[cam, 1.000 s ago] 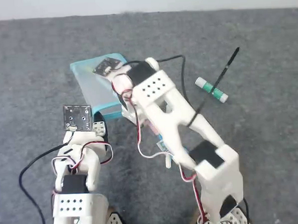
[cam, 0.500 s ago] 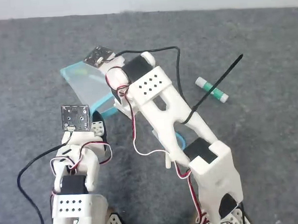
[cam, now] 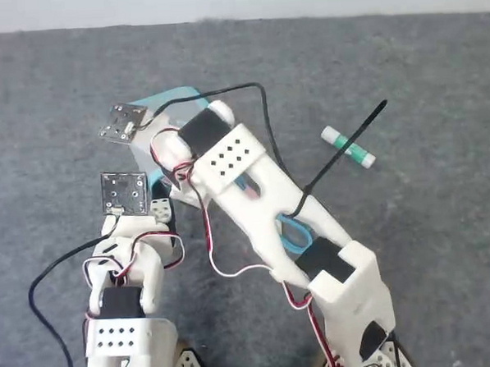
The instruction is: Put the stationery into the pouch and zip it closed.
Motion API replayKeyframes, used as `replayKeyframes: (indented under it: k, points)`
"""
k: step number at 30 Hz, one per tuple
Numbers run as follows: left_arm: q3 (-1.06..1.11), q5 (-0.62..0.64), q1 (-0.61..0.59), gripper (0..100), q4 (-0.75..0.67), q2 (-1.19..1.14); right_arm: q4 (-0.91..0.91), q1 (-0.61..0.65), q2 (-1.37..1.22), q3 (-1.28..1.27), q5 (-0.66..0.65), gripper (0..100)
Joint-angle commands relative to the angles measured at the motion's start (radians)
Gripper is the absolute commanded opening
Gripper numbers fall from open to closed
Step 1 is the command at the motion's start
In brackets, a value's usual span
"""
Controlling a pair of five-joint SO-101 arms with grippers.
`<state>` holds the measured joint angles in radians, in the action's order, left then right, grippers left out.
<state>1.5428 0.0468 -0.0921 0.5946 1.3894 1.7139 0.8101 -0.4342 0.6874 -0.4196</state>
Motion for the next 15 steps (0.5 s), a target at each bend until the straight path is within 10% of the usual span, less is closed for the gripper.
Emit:
replayKeyframes:
  k: [1, 15]
  points:
    - [-0.01, 0.008, 0.012, 1, -0.028, 0.014, -0.067, -0.047, 0.015, 0.043, -0.011, 1.2]
    - [-0.01, 0.008, 0.012, 1, -0.028, 0.014, -0.097, -0.157, 0.031, 0.089, 0.015, 20.7]
